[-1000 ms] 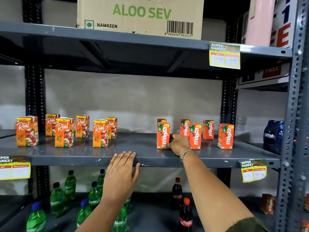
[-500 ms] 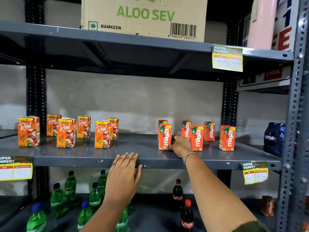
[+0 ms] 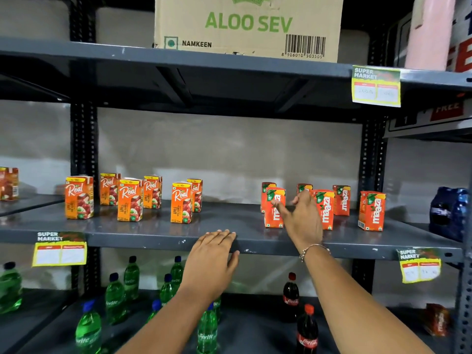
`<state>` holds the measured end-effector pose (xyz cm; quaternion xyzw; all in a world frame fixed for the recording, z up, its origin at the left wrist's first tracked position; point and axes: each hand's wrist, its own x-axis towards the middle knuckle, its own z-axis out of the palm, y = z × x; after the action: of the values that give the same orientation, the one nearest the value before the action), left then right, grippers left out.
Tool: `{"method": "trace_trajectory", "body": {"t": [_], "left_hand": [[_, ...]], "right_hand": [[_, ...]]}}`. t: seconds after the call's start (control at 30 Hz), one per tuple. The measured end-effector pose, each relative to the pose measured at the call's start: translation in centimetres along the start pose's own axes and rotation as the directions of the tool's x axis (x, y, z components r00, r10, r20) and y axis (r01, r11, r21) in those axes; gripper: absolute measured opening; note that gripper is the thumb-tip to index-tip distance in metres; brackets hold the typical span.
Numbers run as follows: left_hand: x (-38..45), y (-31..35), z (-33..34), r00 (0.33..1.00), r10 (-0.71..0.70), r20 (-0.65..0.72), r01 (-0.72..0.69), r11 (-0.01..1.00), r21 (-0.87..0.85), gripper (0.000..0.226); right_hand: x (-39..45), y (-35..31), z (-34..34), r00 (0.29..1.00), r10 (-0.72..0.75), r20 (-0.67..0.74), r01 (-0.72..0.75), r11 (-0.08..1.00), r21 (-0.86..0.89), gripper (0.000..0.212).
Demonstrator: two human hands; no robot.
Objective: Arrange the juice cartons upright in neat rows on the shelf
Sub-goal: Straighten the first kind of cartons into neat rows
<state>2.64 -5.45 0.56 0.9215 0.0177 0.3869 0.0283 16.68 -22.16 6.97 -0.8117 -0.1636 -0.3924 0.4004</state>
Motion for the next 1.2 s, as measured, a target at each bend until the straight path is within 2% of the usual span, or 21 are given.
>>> {"method": "trace_trajectory", "body": {"t": [0.1,0.2,0.27,0.33,0.47,0.6,0.67,0.77,0.83,0.9,0.97,1.1,1.2], "left_hand": [[0.1,-1.5,-1.1,0.997,-0.011,-0.074,0.003,0.994,-0.106,0.042],[-0.1,-4.2,-2.5,0.992,-0.016,-0.126,0.003,0.994,-0.106,0.035],[-0.1,-6.5,-3.8,0.989,-0.004,-0.148,-0.009,0.996,-0.089,0.030],[-0.3,-9.9,-5.6,0.985,-0.026,-0.172,0.012,0.997,-0.076,0.029],[-1.1,-17.0,-9.5,0.940,-0.225,-0.255,0.190,0.969,-0.156,0.027],[-2.1,-25.2,-12.5,0.876,-0.444,-0.189,0.394,0.884,-0.252,0.023],[-2.4,-28.3,-13.2,0.846,-0.505,-0.172,0.433,0.838,-0.332,0.021],[-1.7,-31.4,-13.8,0.811,-0.573,-0.115,0.454,0.742,-0.493,0.035],[-0.4,-34.3,-13.3,0.791,-0.611,0.025,0.513,0.640,-0.572,0.054],[1.1,-37.2,-12.1,0.790,-0.586,0.181,0.561,0.571,-0.599,0.061],[2.3,-39.6,-10.8,0.801,-0.531,0.277,0.572,0.540,-0.618,0.049],[2.8,-39.3,-11.4,0.821,-0.410,0.397,0.565,0.484,-0.669,0.042],[3.0,-39.7,-10.9,0.817,-0.375,0.438,0.575,0.487,-0.657,0.038]], "right_hand": [[-2.0,-1.7,0.6,0.982,-0.178,-0.055,0.170,0.977,-0.126,0.045],[-3.6,-5.3,2.2,0.955,-0.288,0.072,0.294,0.950,-0.103,0.041],[-4.1,-8.6,3.8,0.946,-0.286,0.155,0.297,0.953,-0.055,0.042],[-4.6,-12.2,5.8,0.955,-0.253,0.157,0.252,0.967,0.022,0.040],[-6.2,-17.6,8.6,0.958,-0.186,0.220,0.167,0.981,0.102,0.035],[-9.3,-23.8,11.8,0.929,-0.179,0.323,0.124,0.975,0.182,0.029],[-10.3,-25.9,13.7,0.928,-0.155,0.338,0.098,0.979,0.180,0.020],[-10.7,-27.6,15.8,0.902,-0.018,0.431,-0.079,0.975,0.207,0.036],[-10.4,-28.4,16.8,0.864,0.057,0.500,-0.180,0.963,0.202,0.048],[-9.8,-28.9,17.6,0.832,0.120,0.542,-0.237,0.959,0.153,0.055],[-9.0,-29.0,18.5,0.804,0.174,0.569,-0.297,0.946,0.131,0.055],[-7.8,-28.5,19.7,0.730,0.215,0.649,-0.418,0.891,0.176,0.051],[-7.7,-28.4,20.2,0.739,0.224,0.635,-0.450,0.866,0.218,0.042]]}}
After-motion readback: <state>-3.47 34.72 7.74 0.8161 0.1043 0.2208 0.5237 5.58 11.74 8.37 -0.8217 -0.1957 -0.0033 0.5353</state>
